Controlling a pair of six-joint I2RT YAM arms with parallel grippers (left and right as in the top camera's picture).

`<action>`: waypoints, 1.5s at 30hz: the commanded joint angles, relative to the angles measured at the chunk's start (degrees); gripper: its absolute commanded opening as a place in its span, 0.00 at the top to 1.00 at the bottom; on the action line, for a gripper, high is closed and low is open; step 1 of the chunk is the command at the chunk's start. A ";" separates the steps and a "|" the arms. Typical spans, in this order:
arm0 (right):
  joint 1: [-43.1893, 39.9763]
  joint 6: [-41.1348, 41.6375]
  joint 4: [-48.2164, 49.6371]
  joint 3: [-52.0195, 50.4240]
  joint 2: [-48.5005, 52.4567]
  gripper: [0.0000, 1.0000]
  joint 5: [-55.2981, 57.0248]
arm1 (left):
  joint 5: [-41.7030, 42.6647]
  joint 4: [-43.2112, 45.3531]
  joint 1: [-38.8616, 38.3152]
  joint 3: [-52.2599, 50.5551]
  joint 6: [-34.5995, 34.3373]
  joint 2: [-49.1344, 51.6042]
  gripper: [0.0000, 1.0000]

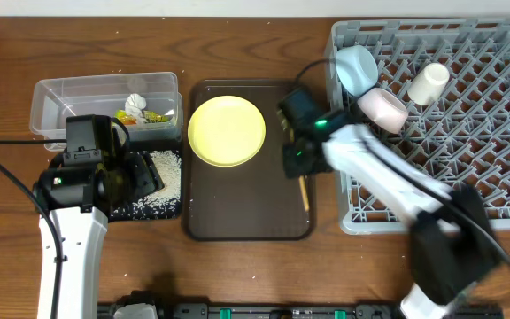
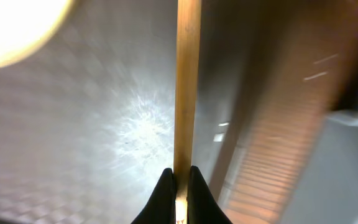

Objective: Sort waste into correct bins and load items into the dishwasher rack
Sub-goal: 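Carry the second chopstick into the rack and release it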

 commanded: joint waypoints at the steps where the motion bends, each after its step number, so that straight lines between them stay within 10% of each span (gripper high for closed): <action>1: -3.10 -3.30 -0.20 0.87 -8.72 0.99 1.20 | -0.48 -0.20 0.31 -0.22 -0.55 0.22 0.28; 28: -14.23 -5.66 -4.94 -5.05 -9.46 0.98 11.19 | -0.48 -0.20 0.31 -0.22 -0.55 0.22 0.28; 36: -13.99 -9.09 -5.05 -4.61 -9.84 0.71 10.08 | -0.48 -0.17 0.31 -0.22 -0.55 0.22 0.28; 45: -12.52 -9.46 -3.63 -0.57 -11.06 0.69 5.25 | -0.48 -0.17 0.31 -0.22 -0.55 0.22 0.28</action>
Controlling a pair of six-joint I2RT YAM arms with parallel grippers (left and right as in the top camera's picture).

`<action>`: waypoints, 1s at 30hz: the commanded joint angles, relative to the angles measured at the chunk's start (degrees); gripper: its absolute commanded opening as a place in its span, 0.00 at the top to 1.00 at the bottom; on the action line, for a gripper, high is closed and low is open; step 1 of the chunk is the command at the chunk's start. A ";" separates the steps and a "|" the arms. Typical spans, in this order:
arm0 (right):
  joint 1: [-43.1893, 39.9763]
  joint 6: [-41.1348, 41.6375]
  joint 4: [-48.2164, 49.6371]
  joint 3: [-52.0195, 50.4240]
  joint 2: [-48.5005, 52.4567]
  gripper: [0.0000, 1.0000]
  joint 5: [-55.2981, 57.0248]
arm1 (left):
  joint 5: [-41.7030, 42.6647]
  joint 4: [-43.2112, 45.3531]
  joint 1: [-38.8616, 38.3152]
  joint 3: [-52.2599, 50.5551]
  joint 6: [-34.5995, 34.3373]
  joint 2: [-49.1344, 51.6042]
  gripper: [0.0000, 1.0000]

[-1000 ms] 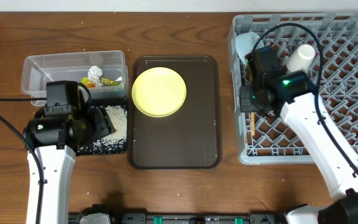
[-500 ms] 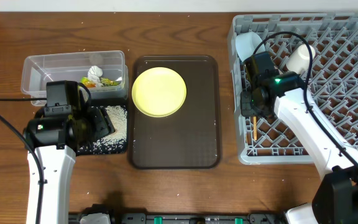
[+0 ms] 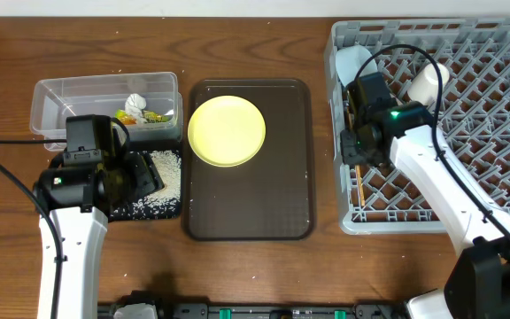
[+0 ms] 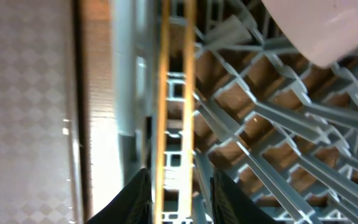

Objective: Sort waste into correct bins and load items into the dishwasher rack
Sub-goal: 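Carry the second chopstick into the rack and release it, then move the right gripper to the yellow plate and grasp its rim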

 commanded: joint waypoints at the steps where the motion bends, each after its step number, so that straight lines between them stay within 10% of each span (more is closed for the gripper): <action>1: 1.22 -0.98 1.81 3.93 -1.49 0.69 -5.33 | -0.48 -0.20 0.31 -0.22 -0.55 0.22 0.28; 13: 10.34 -0.74 23.91 4.90 3.10 0.46 -13.40 | -0.48 -0.17 0.31 -0.22 -0.55 0.22 0.27; 30: 14.64 14.73 40.26 4.92 24.96 0.52 -11.74 | -0.46 -0.20 0.31 -0.22 -0.55 0.22 0.28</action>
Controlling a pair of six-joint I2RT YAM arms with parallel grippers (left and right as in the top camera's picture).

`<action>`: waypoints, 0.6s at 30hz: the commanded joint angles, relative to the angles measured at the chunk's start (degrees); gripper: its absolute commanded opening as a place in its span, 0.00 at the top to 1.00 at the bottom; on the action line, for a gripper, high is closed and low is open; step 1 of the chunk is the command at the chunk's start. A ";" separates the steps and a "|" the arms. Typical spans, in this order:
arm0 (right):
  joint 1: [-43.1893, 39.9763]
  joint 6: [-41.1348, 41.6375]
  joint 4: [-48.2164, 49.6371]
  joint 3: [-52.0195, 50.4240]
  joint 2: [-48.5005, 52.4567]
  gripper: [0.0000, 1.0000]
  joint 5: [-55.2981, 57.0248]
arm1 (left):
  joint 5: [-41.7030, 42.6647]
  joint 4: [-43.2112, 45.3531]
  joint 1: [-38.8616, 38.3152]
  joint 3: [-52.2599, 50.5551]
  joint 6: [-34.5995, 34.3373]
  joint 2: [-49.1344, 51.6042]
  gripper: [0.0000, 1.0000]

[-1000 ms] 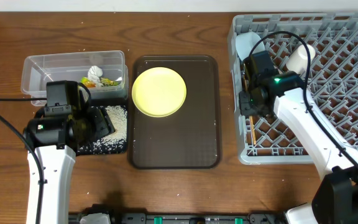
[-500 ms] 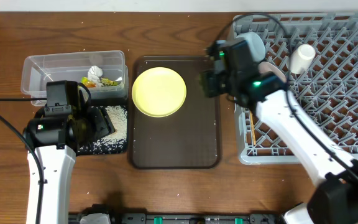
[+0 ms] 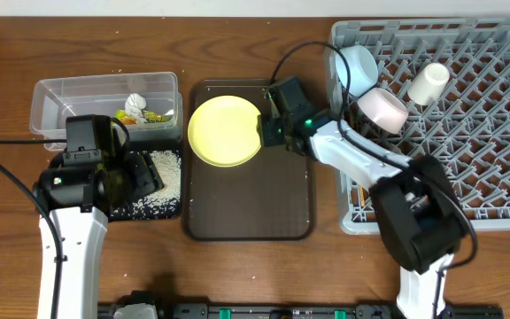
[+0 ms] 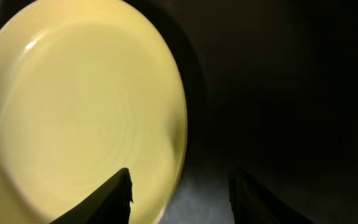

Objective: Sort waste into correct bins and load items into the dishwasher rack
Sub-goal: 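Move the right gripper to the yellow plate and grasp its rim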

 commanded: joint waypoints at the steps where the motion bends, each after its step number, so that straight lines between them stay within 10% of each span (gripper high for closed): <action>1: 1.09 3.93 1.51 0.48 2.10 0.52 -0.28 | -0.46 -0.17 0.31 -0.22 -0.55 0.22 0.28; 13: 1.01 3.89 -2.84 0.48 4.04 0.96 2.62 | -0.46 -0.17 0.31 -0.22 -0.55 0.22 0.28; 18: -0.59 3.76 -6.38 0.52 2.12 0.99 2.56 | -0.46 -0.17 0.31 -0.22 -0.55 0.22 0.28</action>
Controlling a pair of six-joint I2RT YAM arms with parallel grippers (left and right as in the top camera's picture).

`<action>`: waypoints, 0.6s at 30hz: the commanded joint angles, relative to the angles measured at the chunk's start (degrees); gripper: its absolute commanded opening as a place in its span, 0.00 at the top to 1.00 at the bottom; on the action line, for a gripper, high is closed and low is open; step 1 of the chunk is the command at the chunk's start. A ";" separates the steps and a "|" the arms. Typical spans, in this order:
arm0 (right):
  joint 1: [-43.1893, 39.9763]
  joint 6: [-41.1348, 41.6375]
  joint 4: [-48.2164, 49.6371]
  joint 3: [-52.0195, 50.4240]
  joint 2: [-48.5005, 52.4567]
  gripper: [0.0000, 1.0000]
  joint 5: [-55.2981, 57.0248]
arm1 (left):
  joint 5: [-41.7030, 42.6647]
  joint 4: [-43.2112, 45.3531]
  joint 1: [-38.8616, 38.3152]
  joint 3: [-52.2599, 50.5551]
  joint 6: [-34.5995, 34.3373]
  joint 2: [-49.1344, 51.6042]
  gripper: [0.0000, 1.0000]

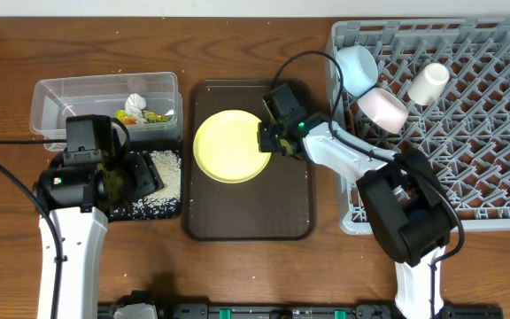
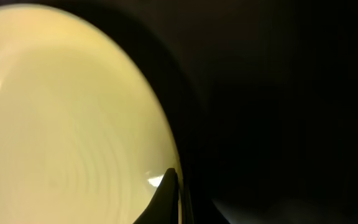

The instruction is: Sort waste into correct bins and load items into the dishwasher rack

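Note:
A yellow plate (image 1: 224, 146) (image 2: 61, 124) lies on the dark brown tray (image 1: 246, 213). My right gripper (image 1: 265, 140) (image 2: 178, 186) is shut on the plate's right rim, one finger over its top face. The grey dishwasher rack (image 1: 467, 151) on the right holds a blue bowl (image 1: 357, 66), a pink bowl (image 1: 382, 108) and a white cup (image 1: 429, 82). My left gripper (image 1: 142, 175) hangs over the black bin (image 1: 162, 182) holding white grains; whether its jaws are open or shut does not show.
A clear plastic bin (image 1: 104, 102) with some waste in it stands at the back left, behind the black bin. The right arm's cable arcs over the rack's left edge. Bare wooden table lies in front of the tray and the rack.
My right gripper was open at the plate's right edge and is now shut on that rim. The plate sits a little nearer the front of the tray. The left arm is unchanged.
My right gripper first held a wooden chopstick over the tray's right side. Then it was open over the rack's left part with the chopstick lying there. Then it stood open beside the yellow plate, and now it grips the plate's rim.

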 commanded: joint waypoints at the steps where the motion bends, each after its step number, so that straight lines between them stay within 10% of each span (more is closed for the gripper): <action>1: -1.53 -0.61 -3.06 -0.20 -1.75 0.99 1.75 | -0.46 -0.17 0.31 -0.22 -0.55 0.22 0.28; 18: -11.87 -26.88 -13.92 -0.20 -36.54 0.99 20.74 | -0.46 -0.15 0.31 -0.22 -0.55 0.22 0.28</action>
